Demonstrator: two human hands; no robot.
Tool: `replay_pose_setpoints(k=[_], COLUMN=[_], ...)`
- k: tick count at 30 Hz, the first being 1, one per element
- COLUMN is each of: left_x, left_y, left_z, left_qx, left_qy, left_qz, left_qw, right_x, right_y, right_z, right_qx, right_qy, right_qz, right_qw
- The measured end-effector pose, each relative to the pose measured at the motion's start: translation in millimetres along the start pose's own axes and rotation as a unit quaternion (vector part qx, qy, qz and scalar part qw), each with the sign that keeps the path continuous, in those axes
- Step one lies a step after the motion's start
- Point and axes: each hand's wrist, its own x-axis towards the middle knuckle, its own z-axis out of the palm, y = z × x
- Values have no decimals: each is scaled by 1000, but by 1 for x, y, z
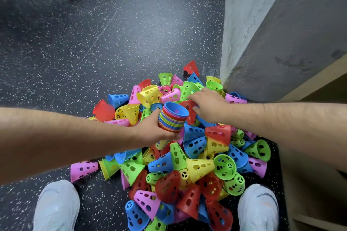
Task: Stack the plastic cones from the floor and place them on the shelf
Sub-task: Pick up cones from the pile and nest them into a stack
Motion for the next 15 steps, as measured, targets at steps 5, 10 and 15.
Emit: replay_pose_setpoints(k=[5,10,15], left_x=[4,4,-8], left_y=[-3,-9,-13], left_z=[-8,-14,-19], left_qx=[9,7,2], left_qy=[2,7,9], left_qz=[-5,-8,-21], left_qw=[1000,1000,1000], right_x=[10,12,1], right_y=[1,-1,1], right_z=[0,-2,-16], right_qx=[3,25,147], right_qy=[-1,-20,45], right_qz=[6,13,3], right_qw=[1000,999,988])
